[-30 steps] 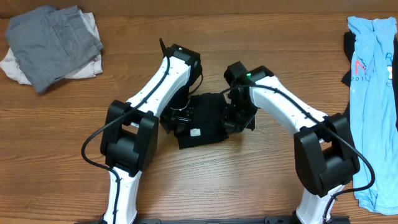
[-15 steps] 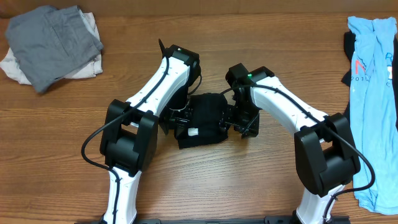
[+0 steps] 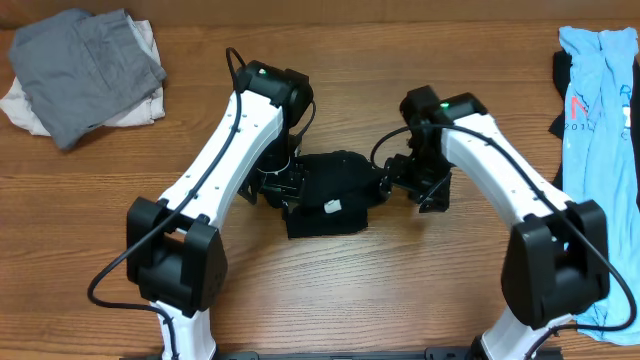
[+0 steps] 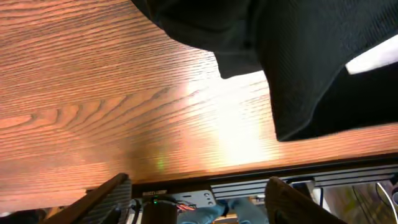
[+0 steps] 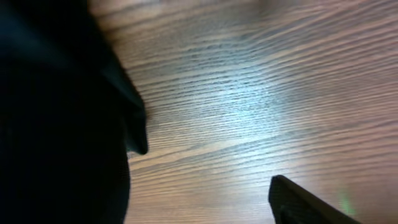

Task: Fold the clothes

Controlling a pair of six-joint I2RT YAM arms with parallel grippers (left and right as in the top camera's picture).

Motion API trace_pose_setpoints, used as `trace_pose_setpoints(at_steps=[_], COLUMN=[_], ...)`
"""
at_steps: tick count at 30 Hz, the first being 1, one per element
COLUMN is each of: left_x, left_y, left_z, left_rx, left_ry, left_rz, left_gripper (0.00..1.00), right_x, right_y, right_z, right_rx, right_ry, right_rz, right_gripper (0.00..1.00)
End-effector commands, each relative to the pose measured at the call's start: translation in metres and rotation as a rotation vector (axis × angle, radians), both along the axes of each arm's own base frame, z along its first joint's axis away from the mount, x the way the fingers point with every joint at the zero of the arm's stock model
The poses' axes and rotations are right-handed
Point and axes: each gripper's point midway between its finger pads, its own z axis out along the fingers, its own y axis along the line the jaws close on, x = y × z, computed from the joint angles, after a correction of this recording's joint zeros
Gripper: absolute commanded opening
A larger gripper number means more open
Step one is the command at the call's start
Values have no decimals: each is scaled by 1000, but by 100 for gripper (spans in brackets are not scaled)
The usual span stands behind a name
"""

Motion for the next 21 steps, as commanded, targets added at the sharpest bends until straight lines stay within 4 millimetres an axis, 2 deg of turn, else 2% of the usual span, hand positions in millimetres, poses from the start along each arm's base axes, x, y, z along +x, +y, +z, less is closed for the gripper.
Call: trace_pose_setpoints(at_steps=[1, 5, 8, 14, 17, 21], left_x=[-1, 2, 13, 30, 44, 67], left_y=[1, 0, -7, -49, -57, -71], left_z=[4, 3, -1, 0, -2, -6], left_rx=[-14, -14, -48, -281, -311, -349], left_ry=[-4, -19, -63, -111, -166, -257], left_rz=[1, 1, 11, -4, -11, -25], left_gripper=[70, 66, 62, 55, 44, 30], right_x=[3, -1, -5, -12, -7, 17], right_y=[11, 23, 36, 47, 50, 40], right_z=[18, 19, 19, 16, 16, 16], right_rx=[95, 130, 134, 84, 91, 104], right_ry=[-39, -33, -37, -38, -62, -122], right_rz=[48, 70, 102, 105, 101, 34], right_gripper=[79, 80, 80, 82, 80, 78])
